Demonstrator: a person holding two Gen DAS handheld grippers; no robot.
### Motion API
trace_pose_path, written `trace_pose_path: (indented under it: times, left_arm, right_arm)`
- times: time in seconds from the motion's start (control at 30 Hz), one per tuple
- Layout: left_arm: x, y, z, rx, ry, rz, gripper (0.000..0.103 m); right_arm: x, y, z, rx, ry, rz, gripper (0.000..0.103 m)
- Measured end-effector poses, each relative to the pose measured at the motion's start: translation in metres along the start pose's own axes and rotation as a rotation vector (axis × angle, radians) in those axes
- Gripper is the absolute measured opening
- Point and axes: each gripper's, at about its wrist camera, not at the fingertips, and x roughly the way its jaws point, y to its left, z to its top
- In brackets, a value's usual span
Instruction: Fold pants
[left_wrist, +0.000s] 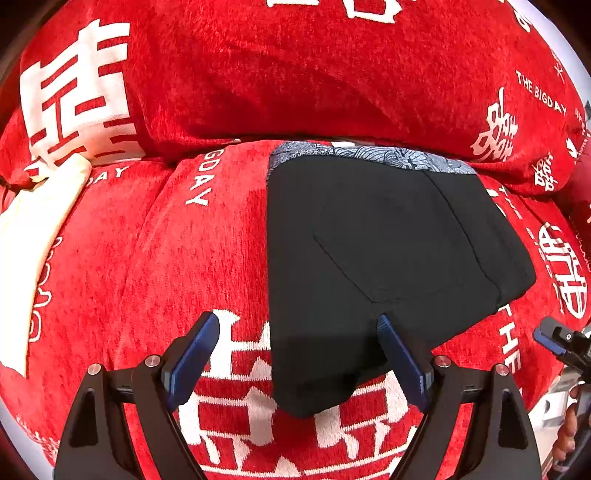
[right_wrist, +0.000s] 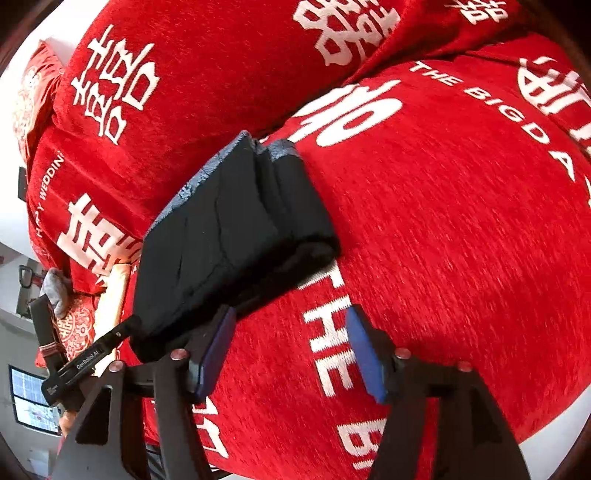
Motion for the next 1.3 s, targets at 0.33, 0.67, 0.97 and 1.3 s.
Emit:
trace_pose_path:
  times: [0.33, 0.67, 0.97, 1.3]
  left_arm:
    - [0.003, -0.002, 0.000, 0.016, -0.003, 0.005, 0.088]
    - [-0.002, 0.017, 0.015, -0.034, 0.010, -0.137, 0.088]
    - [0.018, 0.022, 0.047, -0.004, 0.059, -0.265, 0.088]
    - [0.068, 0.026, 0.063, -0.021, 0.160, -0.385, 0.088]
  right_arm:
    - [0.008, 0.005, -0.002, -0.042, 0.007, -0.006, 0.087]
    - [-0.004, 0.002, 0.016, -0.094, -0.032, 0.055, 0.103]
    - [0.009, -0.003, 0.068, -0.138, -0.028, 0.229, 0.103]
    - [0.087, -0.022, 0.136, -0.057, 0.221, 0.416, 0.103]
